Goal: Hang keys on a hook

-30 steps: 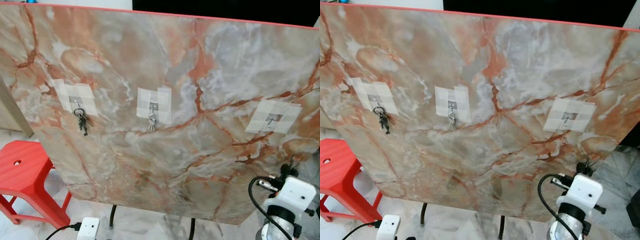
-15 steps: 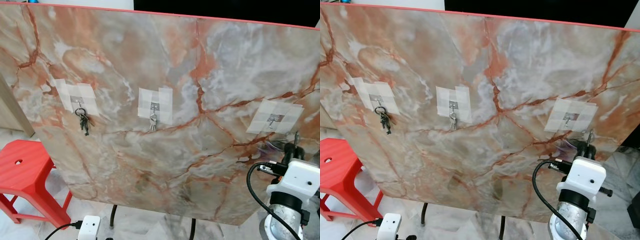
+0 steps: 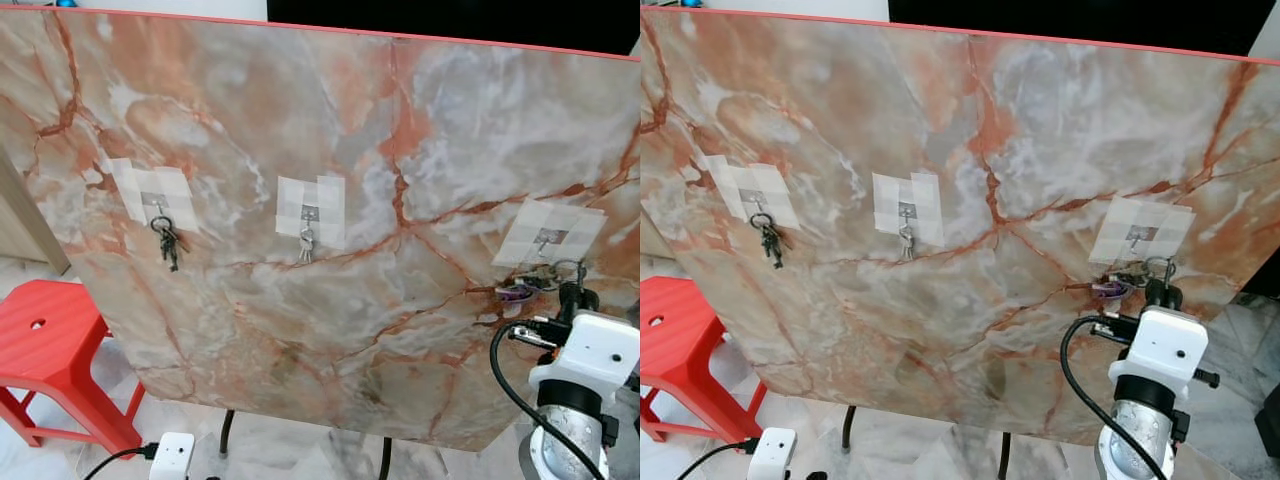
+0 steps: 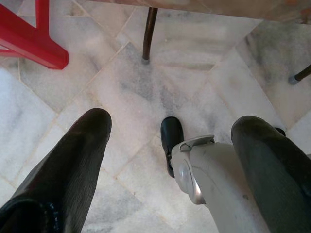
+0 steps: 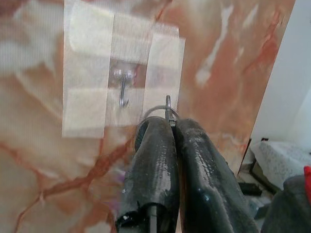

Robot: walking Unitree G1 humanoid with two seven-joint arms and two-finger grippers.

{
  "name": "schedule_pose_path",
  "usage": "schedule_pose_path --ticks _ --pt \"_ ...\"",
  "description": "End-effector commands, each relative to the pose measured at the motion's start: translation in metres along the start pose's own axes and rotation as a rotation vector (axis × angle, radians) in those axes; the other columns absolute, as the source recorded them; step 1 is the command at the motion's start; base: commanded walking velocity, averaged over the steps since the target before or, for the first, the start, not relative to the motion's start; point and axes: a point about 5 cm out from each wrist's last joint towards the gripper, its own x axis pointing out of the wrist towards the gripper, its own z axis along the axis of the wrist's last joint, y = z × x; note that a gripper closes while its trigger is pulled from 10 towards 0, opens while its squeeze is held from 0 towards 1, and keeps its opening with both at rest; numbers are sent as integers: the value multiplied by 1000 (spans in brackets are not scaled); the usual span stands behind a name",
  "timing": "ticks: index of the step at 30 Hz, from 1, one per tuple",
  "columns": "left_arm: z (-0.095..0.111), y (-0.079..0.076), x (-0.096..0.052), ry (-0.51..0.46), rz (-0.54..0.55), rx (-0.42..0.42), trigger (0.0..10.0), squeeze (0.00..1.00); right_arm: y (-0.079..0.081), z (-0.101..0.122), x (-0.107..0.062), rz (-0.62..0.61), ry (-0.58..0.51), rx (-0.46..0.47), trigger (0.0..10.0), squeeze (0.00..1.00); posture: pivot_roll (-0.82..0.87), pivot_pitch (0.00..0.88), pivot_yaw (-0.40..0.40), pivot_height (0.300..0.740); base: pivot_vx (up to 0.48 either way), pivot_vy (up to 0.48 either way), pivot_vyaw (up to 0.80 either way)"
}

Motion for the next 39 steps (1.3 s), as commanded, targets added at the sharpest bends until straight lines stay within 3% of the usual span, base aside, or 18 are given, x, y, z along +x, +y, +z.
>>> schedule_pose_path --ticks 1,9,14,24,39 --pt "-2 -2 0 26 -5 5 10000 0 2 5 -3 2 -2 33 10000 0 28 0 -73 740 0 0 0" --pt "4 -4 2 9 -7 -68 10000 0 3 6 -2 13 5 40 10000 0 29 0 -80 740 0 34 0" --pt "3 -2 1 -6 -10 -64 10000 0 1 3 1 -7 19 50 10000 0 30 0 -82 740 0 111 0" --pt "-17 11 -6 23 3 -62 10000 0 7 19 11 27 -50 57 10000 0 30 0 -84 740 0 0 0" --pt "-21 10 -7 31 0 -57 10000 0 15 23 5 73 -49 62 10000 0 27 0 -84 740 0 0 0"
